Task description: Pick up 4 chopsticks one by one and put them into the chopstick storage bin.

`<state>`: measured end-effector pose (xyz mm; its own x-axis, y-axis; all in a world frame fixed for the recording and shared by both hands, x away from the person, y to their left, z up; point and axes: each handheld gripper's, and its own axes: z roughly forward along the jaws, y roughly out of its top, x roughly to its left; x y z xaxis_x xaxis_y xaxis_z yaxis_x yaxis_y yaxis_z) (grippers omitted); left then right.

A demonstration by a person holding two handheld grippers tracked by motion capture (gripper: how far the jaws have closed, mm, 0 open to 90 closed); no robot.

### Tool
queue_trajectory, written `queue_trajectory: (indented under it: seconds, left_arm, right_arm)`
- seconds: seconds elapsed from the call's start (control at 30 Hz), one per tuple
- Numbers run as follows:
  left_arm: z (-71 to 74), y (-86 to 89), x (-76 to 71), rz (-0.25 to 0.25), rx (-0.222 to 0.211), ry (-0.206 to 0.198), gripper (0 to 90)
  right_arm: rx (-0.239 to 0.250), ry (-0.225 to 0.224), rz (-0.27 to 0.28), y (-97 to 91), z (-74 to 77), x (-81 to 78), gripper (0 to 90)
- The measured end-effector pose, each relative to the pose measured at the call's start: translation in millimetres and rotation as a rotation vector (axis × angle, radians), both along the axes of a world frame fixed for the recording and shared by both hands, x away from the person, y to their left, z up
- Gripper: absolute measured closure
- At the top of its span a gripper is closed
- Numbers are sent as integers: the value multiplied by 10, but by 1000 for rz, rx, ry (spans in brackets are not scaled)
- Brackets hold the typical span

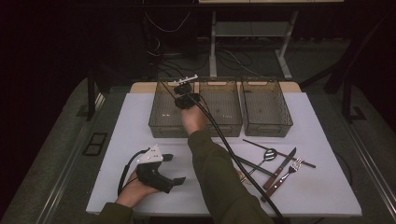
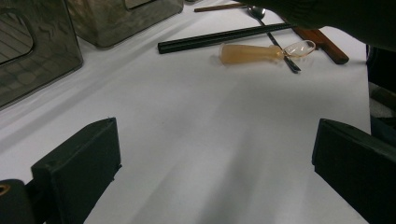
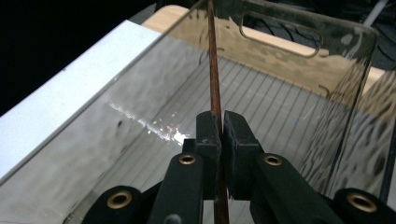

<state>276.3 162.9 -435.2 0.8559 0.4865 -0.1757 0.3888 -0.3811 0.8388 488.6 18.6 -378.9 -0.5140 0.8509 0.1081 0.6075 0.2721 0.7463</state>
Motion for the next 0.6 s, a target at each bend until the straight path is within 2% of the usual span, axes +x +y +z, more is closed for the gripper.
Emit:
queue_trajectory:
  seconds: [0.1,0.13,0.17,0.37,0.6]
  left_arm:
    - [1,-1,-1,0,-2,0,9]
    - [-1,-1,-1,2,-6,-2,8]
    - [-1,2,0,2,-5,-2,9]
    - [2,11,8,-2,-2,-8,8]
    - [6,38,8,3,-2,-6,8]
  right_arm:
    - [-4,22,9,14,-15,14,842]
    - [4,22,16,14,-18,17,805]
    - [3,21,11,16,-13,14,757]
    - [1,-3,22,-26,41,6,663]
    - [23,-1,76,-222,160,-49,518]
